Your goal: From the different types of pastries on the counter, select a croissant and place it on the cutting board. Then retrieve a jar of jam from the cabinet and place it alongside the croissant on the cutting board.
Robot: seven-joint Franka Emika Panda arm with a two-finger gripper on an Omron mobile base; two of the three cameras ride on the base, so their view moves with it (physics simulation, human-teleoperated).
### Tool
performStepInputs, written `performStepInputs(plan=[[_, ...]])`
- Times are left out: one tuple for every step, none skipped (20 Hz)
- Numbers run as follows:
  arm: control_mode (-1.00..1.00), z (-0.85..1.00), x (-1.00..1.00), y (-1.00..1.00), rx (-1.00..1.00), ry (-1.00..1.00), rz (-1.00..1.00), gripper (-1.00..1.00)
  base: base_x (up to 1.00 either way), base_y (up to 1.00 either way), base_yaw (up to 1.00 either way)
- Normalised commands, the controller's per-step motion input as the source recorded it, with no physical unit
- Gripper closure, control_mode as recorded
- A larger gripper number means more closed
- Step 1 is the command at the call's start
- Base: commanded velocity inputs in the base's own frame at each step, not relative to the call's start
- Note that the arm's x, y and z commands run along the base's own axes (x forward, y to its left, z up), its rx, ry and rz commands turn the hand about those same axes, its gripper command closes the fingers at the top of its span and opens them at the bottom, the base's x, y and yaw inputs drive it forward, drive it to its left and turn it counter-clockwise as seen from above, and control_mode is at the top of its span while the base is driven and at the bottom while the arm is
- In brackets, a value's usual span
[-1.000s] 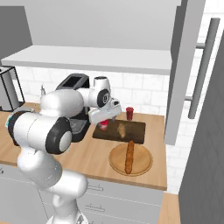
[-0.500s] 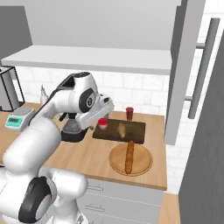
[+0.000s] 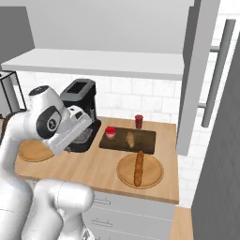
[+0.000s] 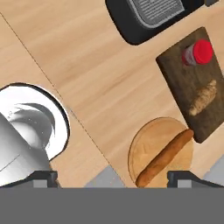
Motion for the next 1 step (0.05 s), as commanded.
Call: performStepInputs(plan=[[-1.0,0.86,-1.0,0.0,0.0,-0.09,0.0,-1.0,0.0,0.0,0.0]])
